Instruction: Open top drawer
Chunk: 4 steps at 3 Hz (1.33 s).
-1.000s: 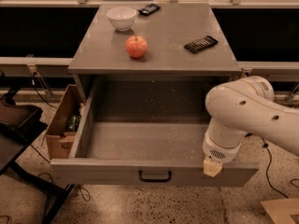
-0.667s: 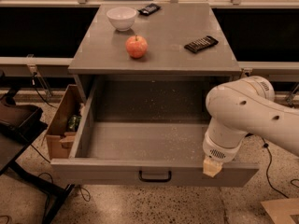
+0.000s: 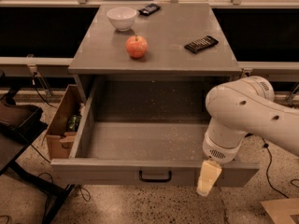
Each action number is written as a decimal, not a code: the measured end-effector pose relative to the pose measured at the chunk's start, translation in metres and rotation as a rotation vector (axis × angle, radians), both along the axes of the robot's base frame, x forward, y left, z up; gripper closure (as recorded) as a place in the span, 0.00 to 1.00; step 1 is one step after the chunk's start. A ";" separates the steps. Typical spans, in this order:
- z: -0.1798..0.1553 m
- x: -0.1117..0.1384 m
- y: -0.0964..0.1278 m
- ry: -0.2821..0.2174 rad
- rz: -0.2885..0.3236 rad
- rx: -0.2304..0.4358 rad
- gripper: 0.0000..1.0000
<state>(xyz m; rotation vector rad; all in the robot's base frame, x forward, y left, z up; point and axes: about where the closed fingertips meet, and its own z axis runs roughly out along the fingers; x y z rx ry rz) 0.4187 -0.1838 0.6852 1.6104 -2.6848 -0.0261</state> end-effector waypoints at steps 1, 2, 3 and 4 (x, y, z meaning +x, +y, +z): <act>0.005 0.001 -0.001 -0.006 0.000 -0.005 0.00; 0.015 0.004 -0.003 -0.018 0.001 -0.016 0.00; 0.131 -0.001 -0.038 -0.146 -0.008 0.030 0.00; 0.209 0.004 -0.058 -0.270 0.039 0.075 0.00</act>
Offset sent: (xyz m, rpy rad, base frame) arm 0.0082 -0.0040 0.0280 -0.0260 -0.0313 0.0024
